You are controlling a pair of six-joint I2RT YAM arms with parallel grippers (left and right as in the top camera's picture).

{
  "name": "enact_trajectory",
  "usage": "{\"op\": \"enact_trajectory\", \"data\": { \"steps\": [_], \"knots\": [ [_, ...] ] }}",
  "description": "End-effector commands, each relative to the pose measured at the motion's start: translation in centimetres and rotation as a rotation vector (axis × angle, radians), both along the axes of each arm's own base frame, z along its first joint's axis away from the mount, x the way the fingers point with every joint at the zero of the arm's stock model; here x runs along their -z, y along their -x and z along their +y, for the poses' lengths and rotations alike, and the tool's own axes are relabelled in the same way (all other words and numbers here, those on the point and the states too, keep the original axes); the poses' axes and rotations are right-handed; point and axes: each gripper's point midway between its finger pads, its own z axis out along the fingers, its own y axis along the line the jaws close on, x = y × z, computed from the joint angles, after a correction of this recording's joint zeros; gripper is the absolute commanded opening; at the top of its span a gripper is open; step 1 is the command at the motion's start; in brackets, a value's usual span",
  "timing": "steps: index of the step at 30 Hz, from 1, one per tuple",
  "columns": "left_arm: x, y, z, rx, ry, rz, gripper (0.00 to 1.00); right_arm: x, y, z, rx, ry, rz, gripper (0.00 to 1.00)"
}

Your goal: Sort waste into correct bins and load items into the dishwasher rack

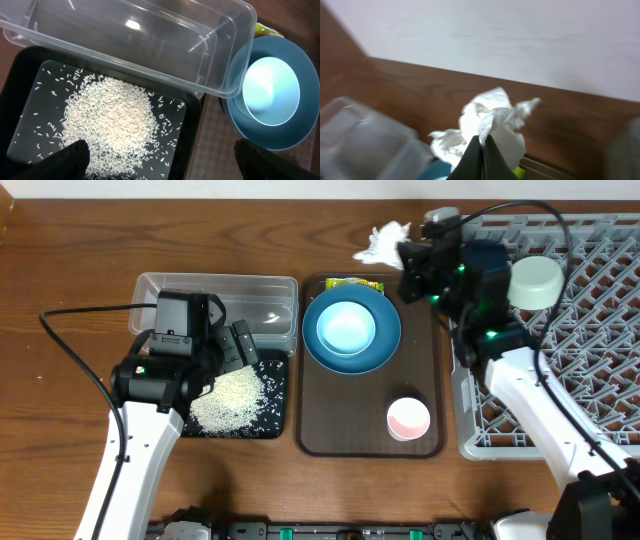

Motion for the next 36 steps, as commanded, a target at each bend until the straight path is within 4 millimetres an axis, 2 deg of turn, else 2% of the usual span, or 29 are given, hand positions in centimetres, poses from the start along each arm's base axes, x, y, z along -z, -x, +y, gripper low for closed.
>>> {"op": "enact_trajectory", "data": {
  "steps": [1,7,12,18,24,29,31,32,34,36],
  "knots": [
    [-0.8,-0.4,0.1,0.004,-0.004,-0.02,0.95,-0.7,1.6,3.4,-0.097,-0.023,-0.018,0.01],
    [-0.8,-0.4,0.1,0.004,-0.004,-0.02,0.95,-0.5,2.2,5.5,-0.1,0.009,-0.038,0.01],
    [-0.8,-0.4,0.1,0.003,-0.003,-0.02,0.95,0.4,3.1,8.4,-0.167,0.004,-0.039,0.01],
    [-0.9,-0.4,0.1,0.002,-0.005,-0.026,0.95,3.5,4.2,13.4,-0.27,0.01,-0.033,0.01],
    [-2.1,-0.2,0.2,0.0,-0.001,-0.068,0.95,6.3,6.0,18.7,-0.415,-0.007,-0.078,0.01],
    [-3.9,0.4,0.3,0.0,0.007,-0.13,0.95,8.6,6.3,20.7,-0.45,-0.004,-0.108,0.02],
    [-4.5,0.7,0.3,-0.001,0.01,-0.152,0.95,9.3,6.3,21.2,-0.456,-0.01,-0.119,0.08],
    [-4.8,0.8,0.4,-0.001,0.011,-0.163,0.95,9.6,6.2,21.4,-0.458,-0.014,-0.125,0.16],
    [-5.2,1.0,0.4,-0.001,0.013,-0.176,0.95,9.9,6.2,21.8,-0.462,-0.02,-0.135,0.27],
    [-5.4,1.0,0.4,-0.001,0.013,-0.182,0.95,9.8,6.2,21.9,-0.463,-0.024,-0.143,0.45]
  ]
}}
